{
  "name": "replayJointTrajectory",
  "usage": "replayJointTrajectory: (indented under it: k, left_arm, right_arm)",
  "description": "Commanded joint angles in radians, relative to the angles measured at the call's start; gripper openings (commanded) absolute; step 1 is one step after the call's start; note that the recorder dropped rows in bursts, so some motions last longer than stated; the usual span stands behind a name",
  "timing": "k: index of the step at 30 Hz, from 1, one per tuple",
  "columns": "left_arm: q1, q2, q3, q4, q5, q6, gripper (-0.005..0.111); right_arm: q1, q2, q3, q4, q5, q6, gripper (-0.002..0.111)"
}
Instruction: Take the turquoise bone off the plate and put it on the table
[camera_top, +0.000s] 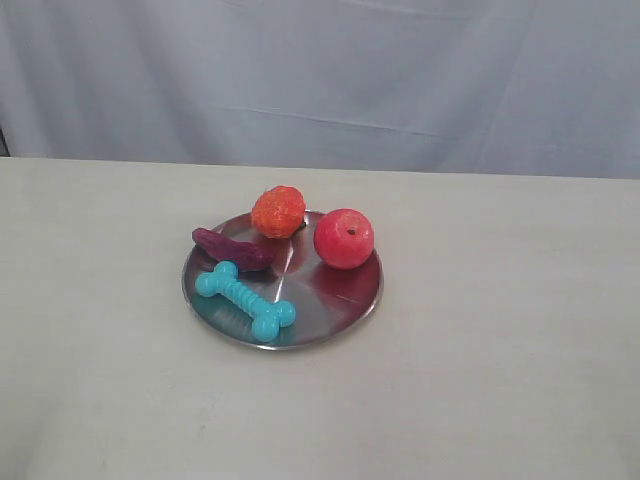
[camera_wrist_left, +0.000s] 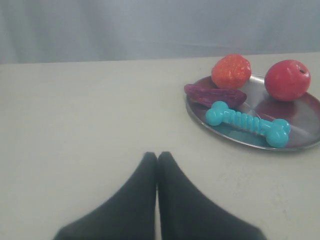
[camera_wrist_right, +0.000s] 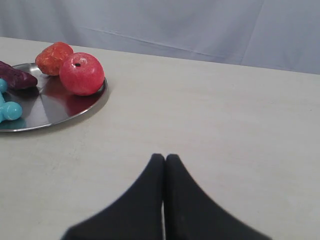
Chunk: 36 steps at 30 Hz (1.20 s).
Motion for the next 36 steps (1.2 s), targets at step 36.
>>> replayJointTrajectory:
  k: [36]
  left_arm:
    - [-0.003,-0.001,0.003,0.000,-0.001,-0.001,0.000]
  right_arm:
    - [0.000,0.203,-0.392,0.172,0.050,0.108,-0.001]
